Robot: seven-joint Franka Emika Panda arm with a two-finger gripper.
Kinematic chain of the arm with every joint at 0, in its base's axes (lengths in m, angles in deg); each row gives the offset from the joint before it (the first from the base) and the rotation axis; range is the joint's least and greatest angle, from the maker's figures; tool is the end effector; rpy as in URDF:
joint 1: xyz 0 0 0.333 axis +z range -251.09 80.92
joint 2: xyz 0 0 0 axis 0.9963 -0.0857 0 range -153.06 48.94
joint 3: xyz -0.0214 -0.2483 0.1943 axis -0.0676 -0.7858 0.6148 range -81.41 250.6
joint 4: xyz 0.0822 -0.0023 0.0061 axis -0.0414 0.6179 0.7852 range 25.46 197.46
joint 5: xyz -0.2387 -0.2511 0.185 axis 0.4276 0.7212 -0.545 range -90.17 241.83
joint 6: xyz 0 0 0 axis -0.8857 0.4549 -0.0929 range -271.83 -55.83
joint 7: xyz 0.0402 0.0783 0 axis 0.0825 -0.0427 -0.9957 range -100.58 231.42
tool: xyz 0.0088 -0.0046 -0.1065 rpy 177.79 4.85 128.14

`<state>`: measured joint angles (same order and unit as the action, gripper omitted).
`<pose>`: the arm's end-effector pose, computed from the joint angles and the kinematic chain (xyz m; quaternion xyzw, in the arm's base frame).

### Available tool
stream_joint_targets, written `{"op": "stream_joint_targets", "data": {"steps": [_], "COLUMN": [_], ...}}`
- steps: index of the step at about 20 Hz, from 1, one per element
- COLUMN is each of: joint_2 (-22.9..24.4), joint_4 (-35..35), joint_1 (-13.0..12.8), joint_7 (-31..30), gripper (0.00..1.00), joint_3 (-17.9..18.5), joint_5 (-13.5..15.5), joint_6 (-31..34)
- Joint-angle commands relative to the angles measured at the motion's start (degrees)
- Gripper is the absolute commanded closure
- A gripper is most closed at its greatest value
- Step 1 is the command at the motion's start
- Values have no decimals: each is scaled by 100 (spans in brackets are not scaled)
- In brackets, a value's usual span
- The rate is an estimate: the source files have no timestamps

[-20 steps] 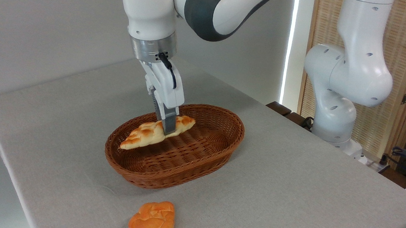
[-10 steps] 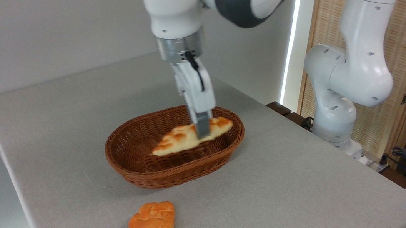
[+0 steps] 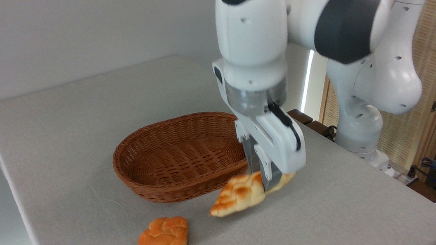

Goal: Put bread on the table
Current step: 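Carry the roll past the basket rim and lower it onto the table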

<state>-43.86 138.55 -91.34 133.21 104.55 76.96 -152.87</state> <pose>0.4751 0.1197 0.4833 0.8831 -0.4534 -0.0661 0.1013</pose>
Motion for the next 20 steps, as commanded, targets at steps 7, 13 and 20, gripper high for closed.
{"op": "stream_joint_targets", "data": {"steps": [7,13,20], "joint_2": [-574,-574,-548], "joint_4": [156,148,139], "joint_1": [-77,-77,-77], "joint_7": [23,14,14], "gripper": [2,0,0], "joint_3": [88,96,96], "joint_5": [-43,-43,-34], "joint_6": [-539,-530,-442]}}
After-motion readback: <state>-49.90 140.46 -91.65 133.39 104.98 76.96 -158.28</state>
